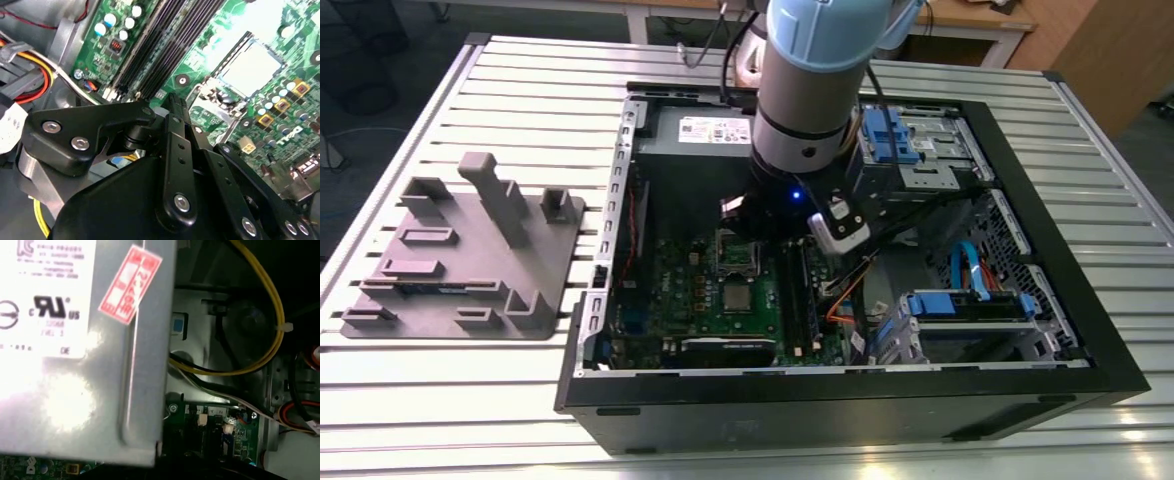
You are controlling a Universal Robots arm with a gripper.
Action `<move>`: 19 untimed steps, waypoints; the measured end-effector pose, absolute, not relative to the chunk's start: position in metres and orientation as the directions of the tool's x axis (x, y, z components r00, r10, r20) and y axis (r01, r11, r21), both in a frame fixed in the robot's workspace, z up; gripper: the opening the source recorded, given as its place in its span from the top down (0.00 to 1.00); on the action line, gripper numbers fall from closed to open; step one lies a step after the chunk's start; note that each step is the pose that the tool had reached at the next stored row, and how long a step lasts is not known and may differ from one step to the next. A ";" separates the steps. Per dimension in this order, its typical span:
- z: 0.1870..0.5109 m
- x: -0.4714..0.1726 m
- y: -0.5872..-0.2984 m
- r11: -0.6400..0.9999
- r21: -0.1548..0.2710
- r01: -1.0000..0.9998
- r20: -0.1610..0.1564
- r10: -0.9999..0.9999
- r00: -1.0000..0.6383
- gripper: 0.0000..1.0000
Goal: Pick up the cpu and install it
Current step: 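Close the cpu cover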
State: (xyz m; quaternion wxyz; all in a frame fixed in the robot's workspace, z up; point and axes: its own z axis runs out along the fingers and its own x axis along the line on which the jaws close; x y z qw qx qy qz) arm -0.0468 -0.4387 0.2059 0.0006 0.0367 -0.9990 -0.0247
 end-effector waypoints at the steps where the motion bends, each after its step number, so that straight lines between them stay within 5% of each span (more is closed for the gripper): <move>1: 0.206 -0.047 -0.437 0.996 0.049 -0.074 -0.001 -0.074 -0.997 0.89; 19: 0.205 -0.044 -0.430 0.988 0.050 -0.147 -0.001 -0.147 -0.989 0.89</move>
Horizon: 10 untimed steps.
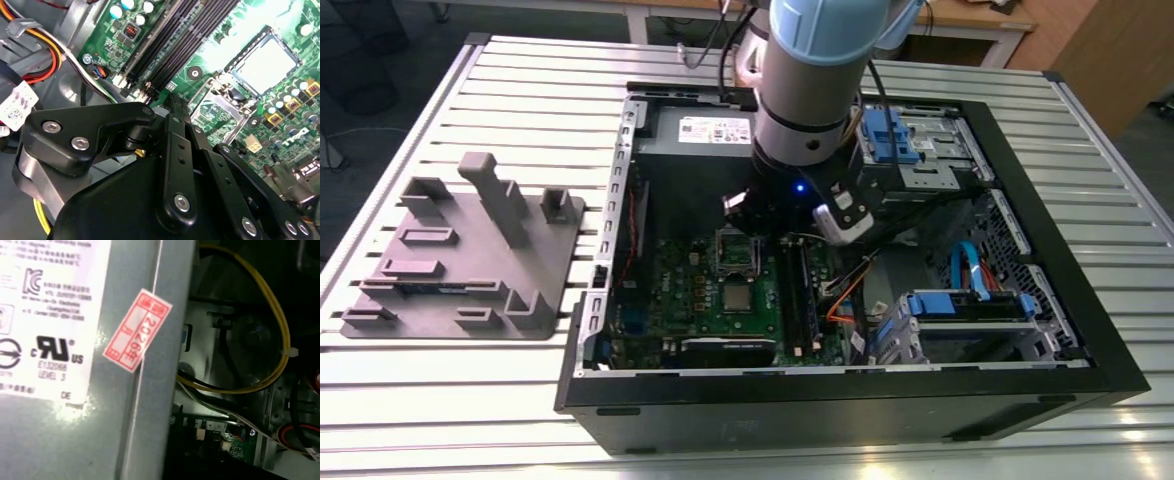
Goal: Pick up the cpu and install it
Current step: 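Close the cpu cover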
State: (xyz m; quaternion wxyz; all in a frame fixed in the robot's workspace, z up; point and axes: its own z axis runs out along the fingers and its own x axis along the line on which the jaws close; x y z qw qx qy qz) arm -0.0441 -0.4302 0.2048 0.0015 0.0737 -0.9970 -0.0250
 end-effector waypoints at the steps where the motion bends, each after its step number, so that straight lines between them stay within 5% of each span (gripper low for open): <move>1: 0.205 -0.043 -0.430 0.987 0.050 -0.151 -0.001 -0.151 -0.989 0.89; 10: 0.204 -0.040 -0.423 0.987 0.050 -0.154 -0.001 -0.155 -0.988 0.89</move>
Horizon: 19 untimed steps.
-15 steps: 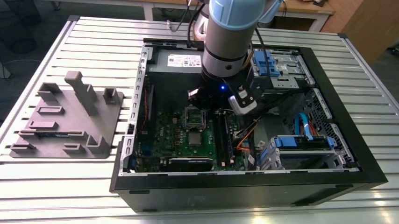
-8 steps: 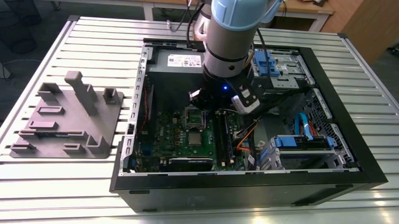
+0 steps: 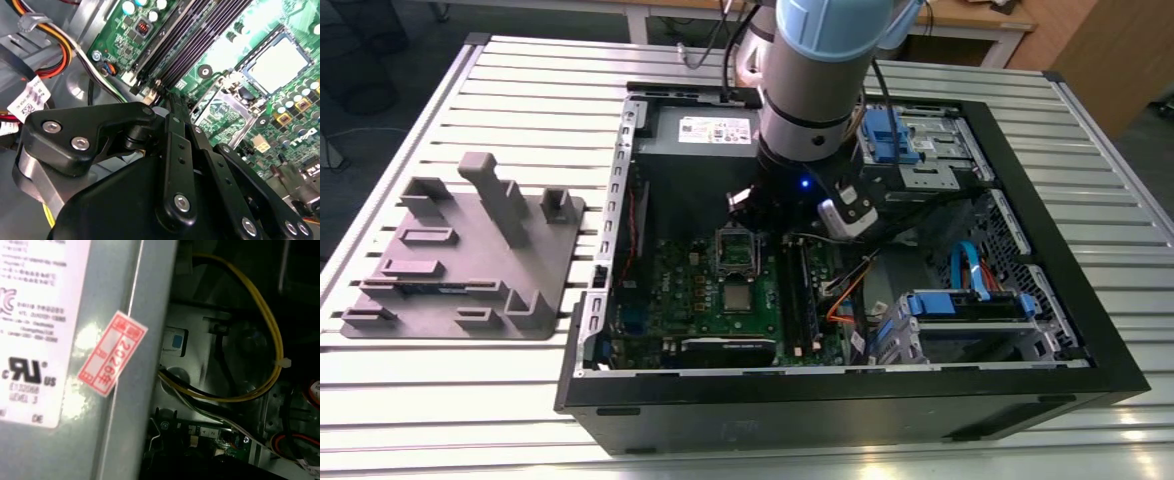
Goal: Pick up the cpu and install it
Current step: 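Close the cpu cover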
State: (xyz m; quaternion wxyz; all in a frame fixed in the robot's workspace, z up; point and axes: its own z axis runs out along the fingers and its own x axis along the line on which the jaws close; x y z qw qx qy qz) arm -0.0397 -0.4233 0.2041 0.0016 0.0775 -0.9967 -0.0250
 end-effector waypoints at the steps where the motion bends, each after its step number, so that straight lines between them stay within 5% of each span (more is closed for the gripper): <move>1: 0.204 -0.040 -0.422 0.987 0.050 -0.155 -0.001 -0.155 -0.988 0.89; 19: 0.202 -0.042 -0.418 0.962 0.050 -0.268 -0.001 -0.269 -0.963 0.89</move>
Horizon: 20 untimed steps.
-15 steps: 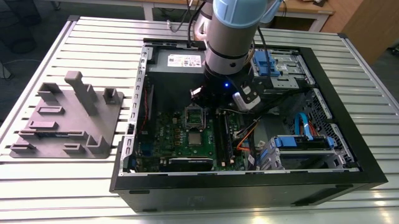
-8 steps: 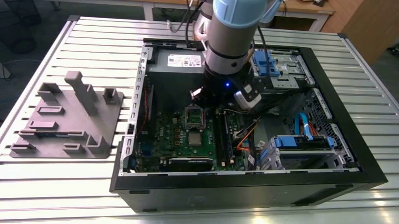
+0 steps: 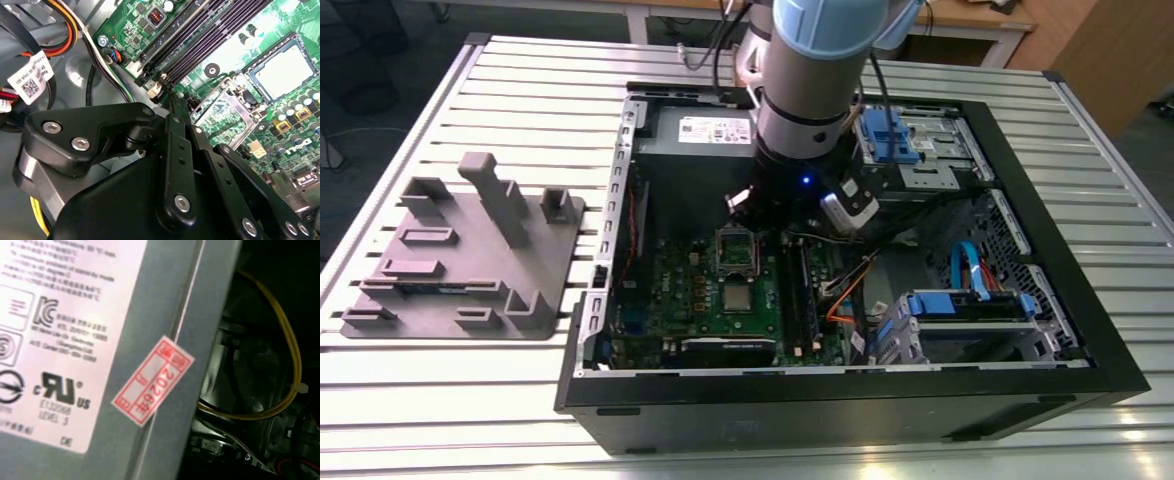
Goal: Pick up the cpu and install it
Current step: 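Close the cpu cover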
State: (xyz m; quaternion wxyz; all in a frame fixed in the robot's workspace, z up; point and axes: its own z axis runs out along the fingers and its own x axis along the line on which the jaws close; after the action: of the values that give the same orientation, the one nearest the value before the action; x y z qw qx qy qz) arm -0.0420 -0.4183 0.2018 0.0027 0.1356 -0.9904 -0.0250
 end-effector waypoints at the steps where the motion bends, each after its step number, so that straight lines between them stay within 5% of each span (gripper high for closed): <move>1: 0.202 -0.043 -0.419 0.961 0.050 -0.271 -0.002 -0.272 -0.962 0.89; 20: 0.216 -0.046 -0.425 0.951 0.061 -0.304 -0.013 -0.303 -0.953 0.89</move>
State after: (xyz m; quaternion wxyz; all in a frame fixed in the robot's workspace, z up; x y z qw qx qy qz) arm -0.0462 -0.4252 0.2160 -0.0017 0.1536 -0.9876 -0.0312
